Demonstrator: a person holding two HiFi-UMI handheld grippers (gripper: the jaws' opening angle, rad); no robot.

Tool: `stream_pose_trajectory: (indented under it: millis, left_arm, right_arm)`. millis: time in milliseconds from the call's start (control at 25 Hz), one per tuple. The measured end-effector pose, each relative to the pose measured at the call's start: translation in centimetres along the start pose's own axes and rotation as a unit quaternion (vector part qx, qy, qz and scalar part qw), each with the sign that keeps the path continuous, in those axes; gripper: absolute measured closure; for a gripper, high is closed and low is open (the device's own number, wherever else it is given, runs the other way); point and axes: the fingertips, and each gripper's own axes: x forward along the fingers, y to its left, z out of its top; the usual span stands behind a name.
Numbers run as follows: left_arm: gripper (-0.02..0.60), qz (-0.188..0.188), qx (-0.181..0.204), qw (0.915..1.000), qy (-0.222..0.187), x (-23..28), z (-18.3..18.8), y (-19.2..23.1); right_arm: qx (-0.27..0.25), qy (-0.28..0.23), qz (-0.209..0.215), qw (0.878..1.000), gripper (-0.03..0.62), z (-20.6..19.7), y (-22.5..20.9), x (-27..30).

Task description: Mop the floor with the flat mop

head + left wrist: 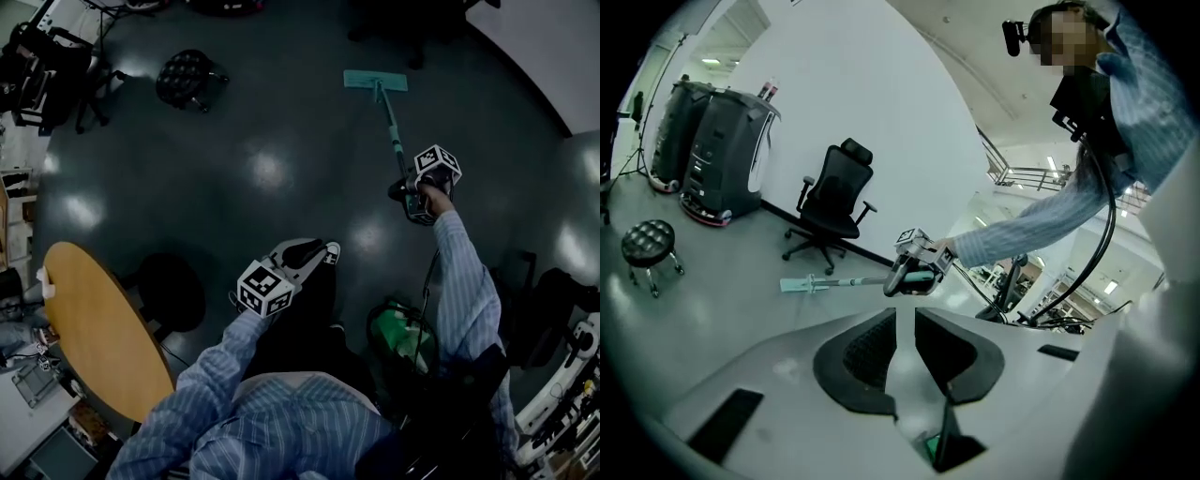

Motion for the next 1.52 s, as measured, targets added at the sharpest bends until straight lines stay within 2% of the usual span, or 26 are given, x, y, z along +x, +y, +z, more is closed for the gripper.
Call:
stream_pose_trajectory:
  millis: [280,440,640,880,1200,1520]
  left_arm:
    - [0.517,0.005,-0.006,1.0,0.001,0.2,-0.6,0.6]
    - [0.517,0.008,-0.005,0.9999,0.004,-1.1,-1.1,0.6]
    - [0.517,0.008,-0.002,1.0,-0.001,-2.3,-1.7,0.1]
    - [0.517,-0.003,0.006,1.0,-0.001,-3.5,-3.2,-1.8]
    - [0.517,-0.023,0.018,0.9995,0.006,-5.8,-5.5,-5.9]
    - [0.517,-0.043,0.045,0.9981,0.006,-7.4,-8.5,-10.7]
  right_arm:
    - [0.007,-0.019,0.008,1.0,0.585,4.8,2.4,0.8]
    - [0.011,-0.023,0.014,1.0,0.585,4.1,3.3,1.6]
    - [0.017,-0.024,0.02,0.999,0.585,1.3,2.4,1.9]
    - [0.024,-0.018,0.027,0.999,0.585,-4.6,-0.3,2.9]
    - [0.041,-0.014,0.056,0.997,0.585,-16.2,-4.4,5.0]
    - [0.045,-0.007,0.061,0.997,0.585,-27.9,-9.6,6.8]
